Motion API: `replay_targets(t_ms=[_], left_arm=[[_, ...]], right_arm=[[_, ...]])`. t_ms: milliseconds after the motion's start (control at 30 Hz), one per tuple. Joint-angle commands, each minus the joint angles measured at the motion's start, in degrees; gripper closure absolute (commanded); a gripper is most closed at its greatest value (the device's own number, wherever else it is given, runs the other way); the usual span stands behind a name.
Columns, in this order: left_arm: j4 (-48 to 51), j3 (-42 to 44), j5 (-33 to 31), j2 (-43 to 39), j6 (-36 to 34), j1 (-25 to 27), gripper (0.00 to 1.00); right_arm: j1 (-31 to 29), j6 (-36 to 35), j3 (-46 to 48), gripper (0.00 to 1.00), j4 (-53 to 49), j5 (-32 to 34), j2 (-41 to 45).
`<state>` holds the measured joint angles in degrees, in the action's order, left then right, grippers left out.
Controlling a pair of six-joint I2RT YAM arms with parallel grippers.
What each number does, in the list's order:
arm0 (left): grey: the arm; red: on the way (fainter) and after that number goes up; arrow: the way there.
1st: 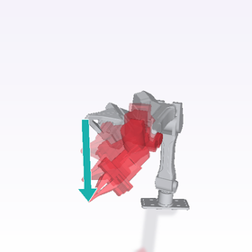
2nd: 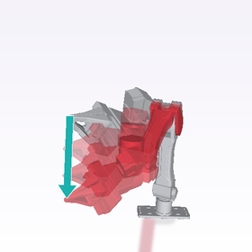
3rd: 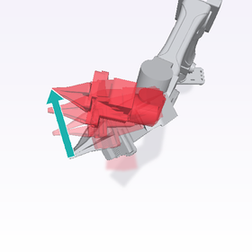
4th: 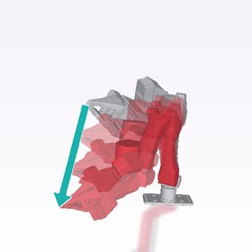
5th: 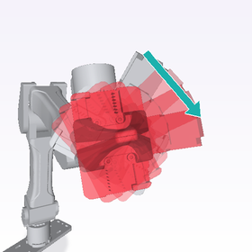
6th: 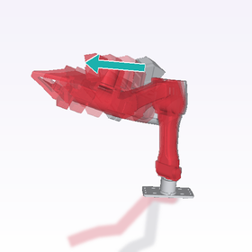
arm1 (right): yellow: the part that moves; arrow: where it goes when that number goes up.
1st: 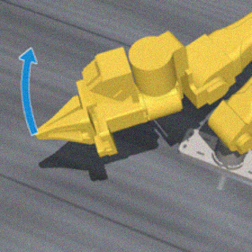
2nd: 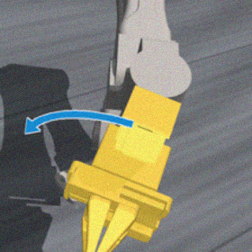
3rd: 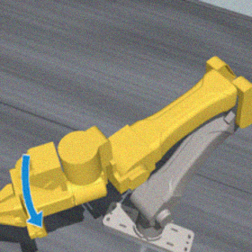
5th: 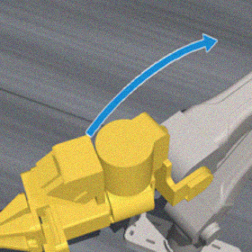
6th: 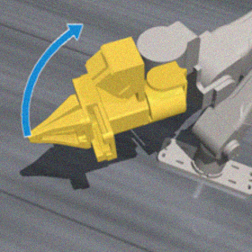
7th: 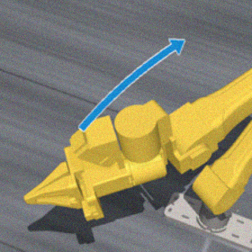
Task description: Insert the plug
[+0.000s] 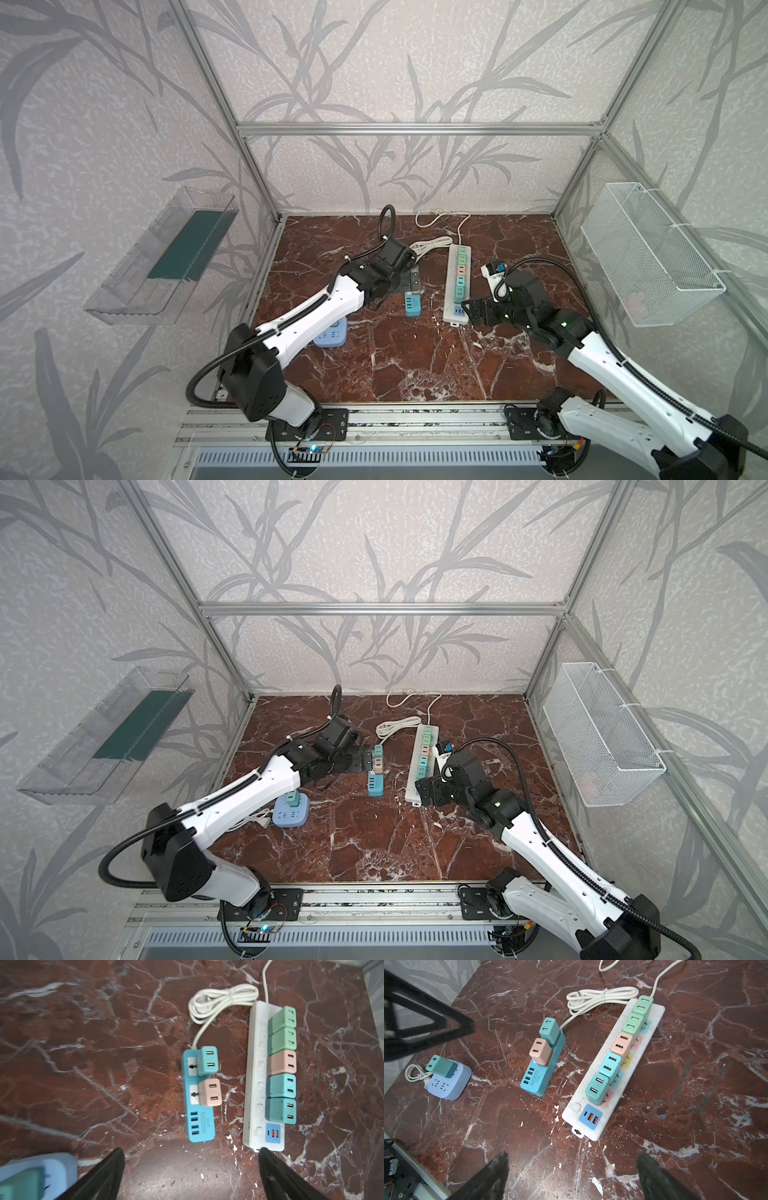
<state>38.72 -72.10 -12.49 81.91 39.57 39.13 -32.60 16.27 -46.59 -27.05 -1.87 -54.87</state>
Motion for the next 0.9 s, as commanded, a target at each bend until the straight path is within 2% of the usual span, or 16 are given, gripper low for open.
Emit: replay_targets(t_ms=[0,67,233,300,400,500,667,867], left_arm=[[10.8,5.5,-12.5,-9.4,5.8,-3.2,0.01],[13.3,10.0,-12.5,-15.6,8.1,-8.6,0.01],[12.7,21.8,-6.5,-27.3,9.8,-23.7,0.01],[9.8,25.7,0.8,-28.4,8.9,-30.8,0.01],[4.4,30.6,11.9,-26.4,8.4,-38.5,0.01],[-1.8,34.3,17.2,-24.2,9.7,-42.5,0.01],[-11.7,39.5,21.7,-20.8,15.7,-47.3,0.07],[-25.4,46.0,26.4,-20.3,19.5,-47.7,0.14]], right_arm=[[0.3,0.2,1.1,0.05,1.9,-0.5,1.4],[0.3,0.3,1.5,0.05,2.4,-0.9,1.5],[0.3,0.6,2.2,0.05,3.1,-1.6,2.1],[0.3,0.5,2.4,0.05,3.2,-1.7,2.5],[0.3,0.5,3.0,0.05,3.8,-1.8,2.9],[0.3,0.6,3.2,0.05,3.6,-1.8,3.1],[0.3,0.4,3.4,0.05,3.7,-2.0,3.4],[0.3,0.4,3.8,0.05,4.0,-2.1,3.6]])
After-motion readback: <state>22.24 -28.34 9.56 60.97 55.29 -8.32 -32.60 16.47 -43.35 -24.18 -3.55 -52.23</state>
